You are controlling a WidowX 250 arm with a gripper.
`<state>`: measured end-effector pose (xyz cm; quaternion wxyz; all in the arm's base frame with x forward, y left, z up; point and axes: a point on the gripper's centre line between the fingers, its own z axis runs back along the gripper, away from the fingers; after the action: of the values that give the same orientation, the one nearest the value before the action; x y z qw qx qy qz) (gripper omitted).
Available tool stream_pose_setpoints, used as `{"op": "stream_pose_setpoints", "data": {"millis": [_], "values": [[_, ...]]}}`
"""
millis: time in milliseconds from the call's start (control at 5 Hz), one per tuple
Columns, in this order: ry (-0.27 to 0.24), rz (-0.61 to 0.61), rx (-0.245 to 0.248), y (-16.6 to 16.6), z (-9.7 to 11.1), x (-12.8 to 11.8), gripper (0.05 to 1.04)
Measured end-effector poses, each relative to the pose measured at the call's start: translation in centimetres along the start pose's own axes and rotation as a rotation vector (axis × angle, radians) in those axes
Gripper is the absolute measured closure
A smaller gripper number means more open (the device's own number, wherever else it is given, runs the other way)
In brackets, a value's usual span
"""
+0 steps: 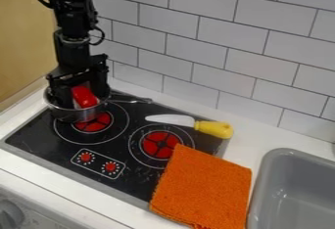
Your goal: Move the red object to the bottom right of the stove
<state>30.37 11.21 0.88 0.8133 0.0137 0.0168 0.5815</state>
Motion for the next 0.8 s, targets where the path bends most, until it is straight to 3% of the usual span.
{"op": "stream_pose_setpoints", "data": {"millis": [200,400,600,800], "values": [[-0.002,0.002,-0.002,0.0,0.0,0.1,0.427],[0.000,0.003,0.000,0.1,0.0,0.1,0.537],[0.007,0.001,0.012,0.3,0.0,0.0,0.537],[-0.010,0.001,-0.006,0.0,1.3,0.2,0.537]]}}
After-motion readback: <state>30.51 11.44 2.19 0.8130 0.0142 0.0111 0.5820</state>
